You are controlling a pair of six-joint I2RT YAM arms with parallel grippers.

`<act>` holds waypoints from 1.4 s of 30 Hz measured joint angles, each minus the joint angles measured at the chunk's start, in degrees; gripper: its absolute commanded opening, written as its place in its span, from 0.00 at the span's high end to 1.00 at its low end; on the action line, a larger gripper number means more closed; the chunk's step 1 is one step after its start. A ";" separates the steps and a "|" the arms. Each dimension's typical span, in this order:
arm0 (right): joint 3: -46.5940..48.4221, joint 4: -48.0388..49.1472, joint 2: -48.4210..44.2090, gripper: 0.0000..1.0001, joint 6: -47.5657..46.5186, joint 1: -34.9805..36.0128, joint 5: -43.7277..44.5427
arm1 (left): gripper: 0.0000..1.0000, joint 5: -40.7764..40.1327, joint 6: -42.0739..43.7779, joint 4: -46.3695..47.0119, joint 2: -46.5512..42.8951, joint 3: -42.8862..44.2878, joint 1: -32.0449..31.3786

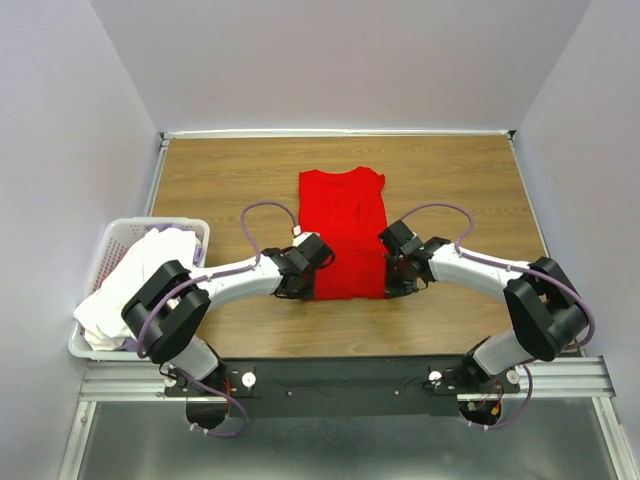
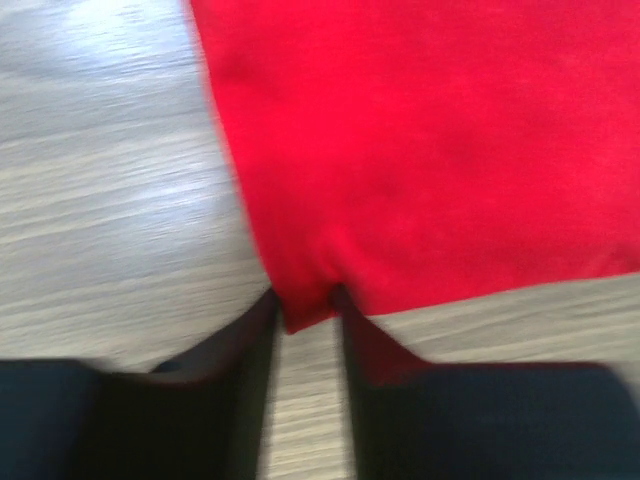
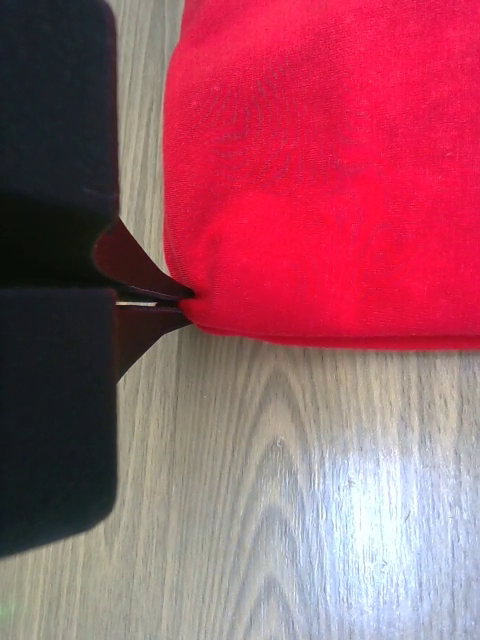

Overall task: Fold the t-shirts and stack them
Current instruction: Fold the tshirt

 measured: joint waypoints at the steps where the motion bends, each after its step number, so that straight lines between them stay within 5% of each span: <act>1: 0.02 0.00 0.00 0.99 -0.22 0.02 0.00 | 0.78 0.07 -0.39 0.37 0.24 0.17 -0.33; 3: 0.04 0.04 0.00 0.99 -0.50 0.04 -0.02 | 0.82 -0.07 -0.81 0.48 0.46 0.28 -0.94; 5: 0.09 0.04 0.02 0.99 -0.83 0.11 0.00 | 1.00 -0.22 -1.55 0.50 0.46 0.26 -1.09; 15: -0.09 -3.21 -1.51 0.99 -3.37 0.55 -4.59 | 1.00 0.31 -4.20 -2.54 -2.60 -1.79 -6.05; 23: -0.83 -22.53 -11.58 0.99 -6.58 2.60 -14.29 | 1.00 11.43 -12.28 -10.64 -21.20 -11.02 -17.22; 33: 23.65 -33.31 -2.69 0.99 -11.96 0.76 -5.81 | 1.00 10.14 -3.76 -15.65 -20.02 3.56 0.72; 42: 39.74 -36.33 5.05 0.99 -17.44 -3.69 -2.49 | 1.00 9.33 3.91 -16.28 -17.53 12.61 7.06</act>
